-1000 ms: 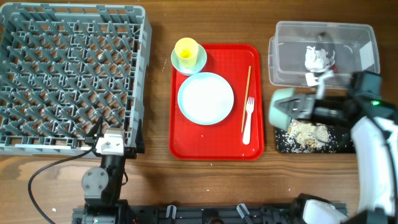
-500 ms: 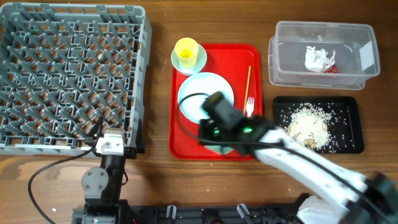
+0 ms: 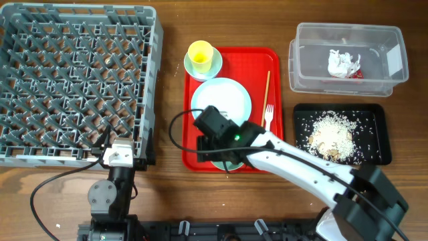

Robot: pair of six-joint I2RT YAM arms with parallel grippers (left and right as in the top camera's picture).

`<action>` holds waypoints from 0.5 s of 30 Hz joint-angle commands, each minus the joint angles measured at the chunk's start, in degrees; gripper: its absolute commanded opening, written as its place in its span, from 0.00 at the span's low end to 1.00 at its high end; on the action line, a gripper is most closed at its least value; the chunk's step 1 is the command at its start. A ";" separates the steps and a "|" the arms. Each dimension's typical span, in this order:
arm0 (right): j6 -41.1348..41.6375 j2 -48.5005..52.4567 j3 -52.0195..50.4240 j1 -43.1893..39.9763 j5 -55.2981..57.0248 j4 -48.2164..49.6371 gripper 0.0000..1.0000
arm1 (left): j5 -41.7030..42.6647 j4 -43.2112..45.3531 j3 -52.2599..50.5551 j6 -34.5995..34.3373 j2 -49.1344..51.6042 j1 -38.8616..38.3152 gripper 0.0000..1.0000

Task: Sort waste into correct bins and load items into the dishwasher rack
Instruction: 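Return the emptied bowl to the red tray and release it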

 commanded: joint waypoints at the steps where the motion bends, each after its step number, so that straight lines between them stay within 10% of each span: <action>1: -2.25 -5.18 9.64 -2.45 5.97 -8.72 0.69 | -0.76 -0.39 -0.15 0.90 -0.02 -0.15 1.00; 3: -2.23 -7.48 14.80 -5.64 11.28 -16.50 1.00 | -0.76 -0.39 -0.15 0.90 -0.02 -0.15 1.00; 15: -2.43 -15.67 17.09 -44.59 15.26 -31.63 1.00 | -0.76 -0.39 -0.15 0.90 -0.02 -0.15 1.00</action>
